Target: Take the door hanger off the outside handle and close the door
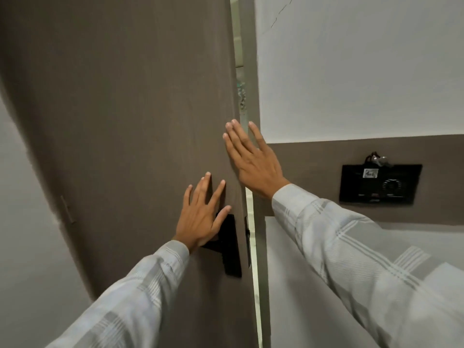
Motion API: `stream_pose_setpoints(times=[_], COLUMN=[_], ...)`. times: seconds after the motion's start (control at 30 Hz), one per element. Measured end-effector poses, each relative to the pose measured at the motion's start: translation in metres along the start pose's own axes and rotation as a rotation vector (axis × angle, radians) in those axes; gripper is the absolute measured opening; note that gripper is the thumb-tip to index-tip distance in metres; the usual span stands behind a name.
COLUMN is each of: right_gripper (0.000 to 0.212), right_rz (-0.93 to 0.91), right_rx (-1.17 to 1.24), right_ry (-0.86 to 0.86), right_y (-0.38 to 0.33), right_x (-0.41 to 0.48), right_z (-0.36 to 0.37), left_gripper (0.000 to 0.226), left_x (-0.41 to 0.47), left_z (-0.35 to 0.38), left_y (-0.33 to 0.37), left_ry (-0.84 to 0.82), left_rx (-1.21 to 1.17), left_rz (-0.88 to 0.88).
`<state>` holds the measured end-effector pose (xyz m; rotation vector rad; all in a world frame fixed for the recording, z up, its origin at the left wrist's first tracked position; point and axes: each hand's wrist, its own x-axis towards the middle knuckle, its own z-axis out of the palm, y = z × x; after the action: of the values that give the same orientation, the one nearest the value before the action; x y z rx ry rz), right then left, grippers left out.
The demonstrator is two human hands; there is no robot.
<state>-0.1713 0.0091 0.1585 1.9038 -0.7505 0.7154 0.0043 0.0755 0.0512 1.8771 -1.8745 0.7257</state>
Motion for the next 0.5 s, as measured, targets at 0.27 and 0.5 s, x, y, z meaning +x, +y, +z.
stream_pose_setpoints(times=[0.27,0.5], right_gripper=[0.06,0.06], right_rz=[-0.05,-0.068], right_rx=[-0.221,-0.281], right_ry=[-0.214,-0.347], right_y=[0.009,0.018], right_x=[0.029,0.054], right_z=[0.004,0.003], left_gripper=[0.075,0.094], left_x=[0.042,0.067], left_z=[0.023,0.021], left_y=[-0.007,-0.012], left_ry=[-0.083,-0.203], left_rx=[0.0,-0.037], left_rz=[0.058,0.076])
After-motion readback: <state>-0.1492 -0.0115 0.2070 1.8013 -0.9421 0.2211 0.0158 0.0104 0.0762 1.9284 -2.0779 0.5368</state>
